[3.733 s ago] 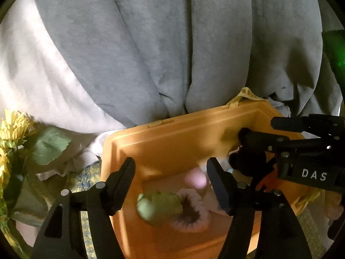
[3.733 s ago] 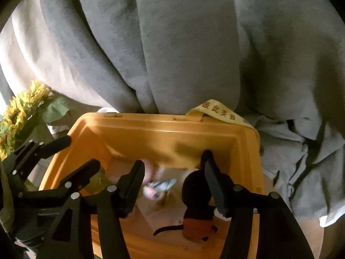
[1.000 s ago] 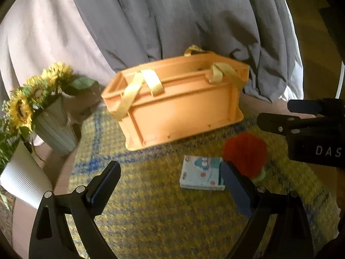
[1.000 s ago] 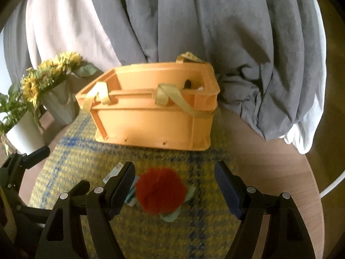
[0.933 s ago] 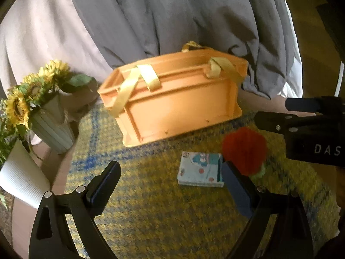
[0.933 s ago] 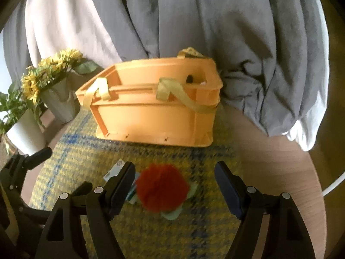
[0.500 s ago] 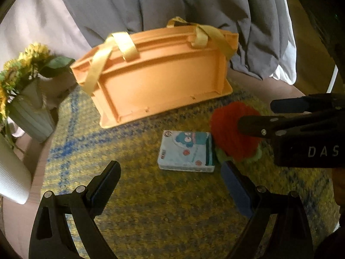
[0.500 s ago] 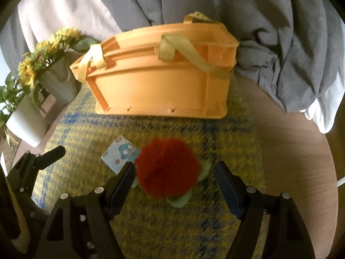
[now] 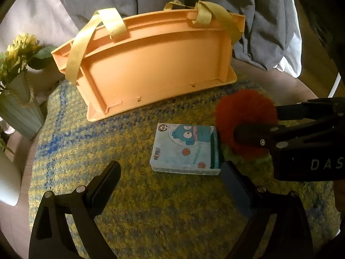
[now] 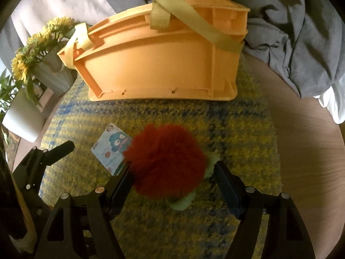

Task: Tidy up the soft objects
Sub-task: 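Grasp the printed box with the left tool while the right tool grasps the red pompom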

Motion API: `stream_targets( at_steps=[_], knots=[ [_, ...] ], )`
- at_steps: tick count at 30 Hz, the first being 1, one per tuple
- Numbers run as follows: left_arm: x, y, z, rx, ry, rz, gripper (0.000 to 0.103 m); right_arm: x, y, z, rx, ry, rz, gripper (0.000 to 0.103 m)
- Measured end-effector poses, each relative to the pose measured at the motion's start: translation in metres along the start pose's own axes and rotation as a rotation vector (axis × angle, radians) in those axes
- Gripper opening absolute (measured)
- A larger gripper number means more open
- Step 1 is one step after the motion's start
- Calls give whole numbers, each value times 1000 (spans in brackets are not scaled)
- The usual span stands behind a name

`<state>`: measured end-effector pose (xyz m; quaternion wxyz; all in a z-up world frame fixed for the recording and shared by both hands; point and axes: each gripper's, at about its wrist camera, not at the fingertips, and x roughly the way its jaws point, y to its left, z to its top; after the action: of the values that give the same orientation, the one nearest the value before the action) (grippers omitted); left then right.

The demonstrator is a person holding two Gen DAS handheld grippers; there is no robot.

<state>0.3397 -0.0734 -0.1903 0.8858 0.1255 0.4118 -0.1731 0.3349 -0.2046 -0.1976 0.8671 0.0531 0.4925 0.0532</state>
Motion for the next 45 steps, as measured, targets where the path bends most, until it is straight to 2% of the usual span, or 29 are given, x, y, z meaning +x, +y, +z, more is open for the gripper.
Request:
stream_targets(
  at_steps=[8, 12, 17, 21, 29, 33, 35, 36, 45],
  knots=[
    [11, 3, 7, -12, 7, -18, 95, 13, -7, 6, 27, -1, 9, 65],
    [12, 5, 11, -25, 3, -28, 95, 16, -11, 8, 33, -11, 6, 49],
    [16, 3, 15, -39, 4, -43, 95, 13, -16, 11, 37, -45, -4, 39],
    [21, 1, 18, -54, 9, -48, 95, 11, -22, 13, 50, -66, -37, 38],
    [30, -8, 23, -64, 27, -67, 95, 10, -31, 11, 88, -70, -30, 38],
    [36, -9, 24, -46, 21, -43, 95, 11, -31, 10, 93, -73, -32, 38],
    [39, -8, 25, -59, 26, -45, 94, 11, -29, 9, 89, -75, -37, 38],
    [41, -9, 25, -64, 23, -46, 89, 11, -28, 8, 86, -76, -39, 38],
    [36, -6, 21, -74, 1, -75, 88, 9, -24, 7, 76, -84, -47, 37]
  ],
)
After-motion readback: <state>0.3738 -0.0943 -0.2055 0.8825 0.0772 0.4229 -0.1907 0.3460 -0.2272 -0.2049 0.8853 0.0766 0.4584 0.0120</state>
